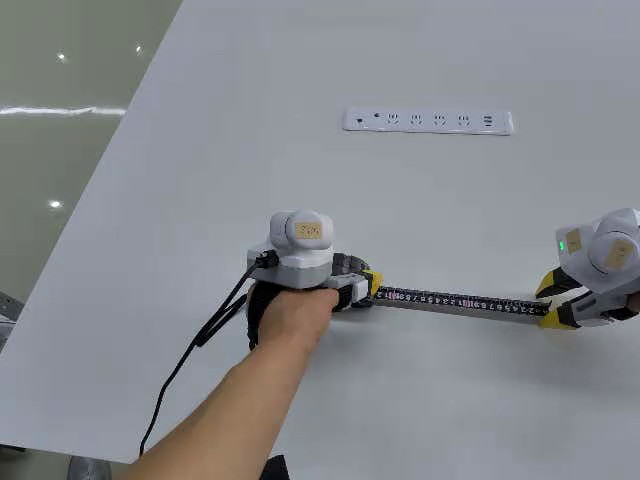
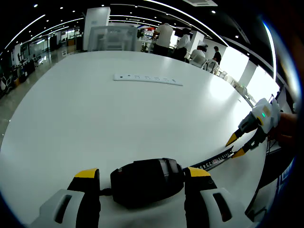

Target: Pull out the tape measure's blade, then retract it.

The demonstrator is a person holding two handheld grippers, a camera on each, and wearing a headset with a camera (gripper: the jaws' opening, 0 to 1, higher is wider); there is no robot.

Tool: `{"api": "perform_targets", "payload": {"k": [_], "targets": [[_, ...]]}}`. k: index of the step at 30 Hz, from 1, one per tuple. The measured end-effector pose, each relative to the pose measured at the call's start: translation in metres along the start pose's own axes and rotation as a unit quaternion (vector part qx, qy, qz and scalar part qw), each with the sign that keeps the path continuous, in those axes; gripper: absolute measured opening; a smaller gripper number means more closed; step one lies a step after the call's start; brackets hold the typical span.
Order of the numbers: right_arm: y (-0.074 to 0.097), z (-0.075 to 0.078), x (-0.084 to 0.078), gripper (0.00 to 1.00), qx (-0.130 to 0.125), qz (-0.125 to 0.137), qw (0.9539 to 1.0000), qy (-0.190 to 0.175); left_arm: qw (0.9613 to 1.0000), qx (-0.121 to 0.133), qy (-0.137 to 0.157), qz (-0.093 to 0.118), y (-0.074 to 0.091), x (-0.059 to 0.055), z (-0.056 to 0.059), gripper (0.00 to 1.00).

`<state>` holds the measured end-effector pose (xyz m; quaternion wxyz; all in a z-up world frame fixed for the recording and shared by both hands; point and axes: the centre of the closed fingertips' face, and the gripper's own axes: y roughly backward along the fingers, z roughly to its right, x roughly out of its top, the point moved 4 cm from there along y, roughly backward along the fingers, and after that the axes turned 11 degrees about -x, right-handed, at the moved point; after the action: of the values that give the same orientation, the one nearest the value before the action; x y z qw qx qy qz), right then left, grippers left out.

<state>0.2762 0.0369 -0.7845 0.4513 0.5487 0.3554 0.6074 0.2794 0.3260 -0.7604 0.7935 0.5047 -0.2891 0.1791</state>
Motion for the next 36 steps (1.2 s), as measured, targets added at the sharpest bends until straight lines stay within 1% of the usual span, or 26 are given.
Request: {"api": "perform_targets", "payload": {"k": [7,12,17,25,31,36], "targets": [[0.0012,-0.0015,-0.0014,0.17,0.0,-0.001,1.0,0.0,1.0,0.0,0.0,0.0,0.0001,0.0,0.0007,0.68],[0.0014,-0.0015,-0.0013,0.13,0.0,0.0,1.0,-0.001,1.0,-0.002,-0.001,0.002,0.0,0.0004,0.0023,0.66],[0.0011,-0.001,-0.0015,0.13,0.0,0.001,1.0,-0.003,1.0,-0.005,-0.004,0.003,-0.0006,0.0002,0.0042,0.64],[0.0004,-0.0009,-0.0019,0.13,-0.001,0.003,1.0,0.006,1.0,-0.003,-0.004,0.002,-0.0015,-0.0022,0.005,0.63],[0.0003,-0.001,-0.0018,0.13,0.0,0.005,0.9999,0.012,1.0,-0.007,-0.002,0.006,-0.0019,-0.0026,0.0075,0.6],[0.0003,-0.0012,-0.0016,0.12,0.0,0.005,0.9998,0.017,0.9999,-0.006,-0.007,0.006,-0.0023,-0.0026,0.007,0.6]]}}
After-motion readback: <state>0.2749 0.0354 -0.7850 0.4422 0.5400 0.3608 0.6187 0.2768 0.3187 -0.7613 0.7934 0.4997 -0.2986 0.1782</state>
